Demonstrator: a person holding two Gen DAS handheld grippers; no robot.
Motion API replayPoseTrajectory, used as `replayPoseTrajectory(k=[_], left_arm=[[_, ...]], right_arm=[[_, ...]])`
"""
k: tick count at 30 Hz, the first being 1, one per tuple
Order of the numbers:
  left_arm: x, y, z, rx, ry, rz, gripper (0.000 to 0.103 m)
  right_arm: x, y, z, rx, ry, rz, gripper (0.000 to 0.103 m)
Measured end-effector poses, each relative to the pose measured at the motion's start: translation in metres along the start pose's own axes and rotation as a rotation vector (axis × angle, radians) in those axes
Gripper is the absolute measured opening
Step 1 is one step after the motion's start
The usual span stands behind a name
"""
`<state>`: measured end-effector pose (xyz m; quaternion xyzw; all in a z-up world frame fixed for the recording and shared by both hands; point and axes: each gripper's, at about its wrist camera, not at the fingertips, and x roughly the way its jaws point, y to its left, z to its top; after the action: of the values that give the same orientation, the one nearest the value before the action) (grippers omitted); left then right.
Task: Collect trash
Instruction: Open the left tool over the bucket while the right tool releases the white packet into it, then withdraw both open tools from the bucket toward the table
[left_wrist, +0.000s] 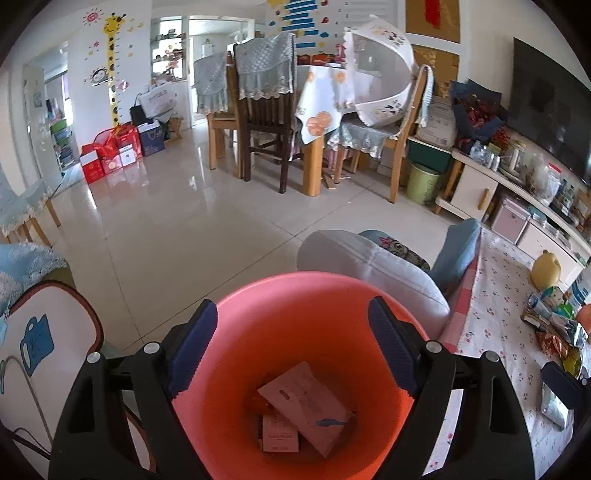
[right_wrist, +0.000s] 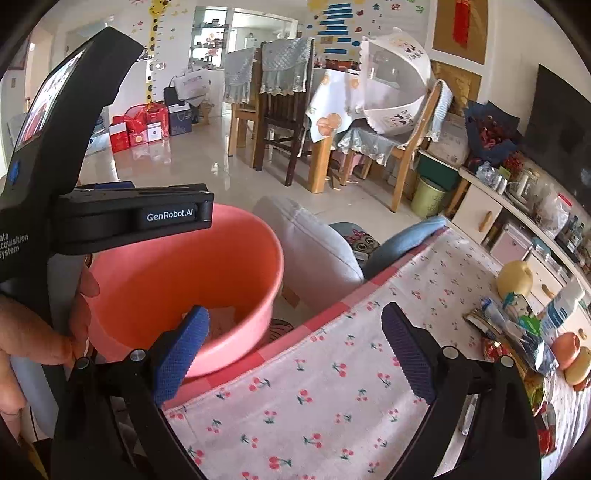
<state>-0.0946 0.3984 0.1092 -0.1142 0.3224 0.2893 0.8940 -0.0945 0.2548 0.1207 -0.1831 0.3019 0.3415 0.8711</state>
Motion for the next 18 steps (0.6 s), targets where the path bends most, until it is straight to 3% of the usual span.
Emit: replayPoseTrajectory(k=[18], left_arm=[[-0.017,-0.072,-0.008,0.112,-0.017,-0.052,0.086]], right_arm=[[-0.031,-0.042,-0.035,0.076,0.008,-0.068,0.094]])
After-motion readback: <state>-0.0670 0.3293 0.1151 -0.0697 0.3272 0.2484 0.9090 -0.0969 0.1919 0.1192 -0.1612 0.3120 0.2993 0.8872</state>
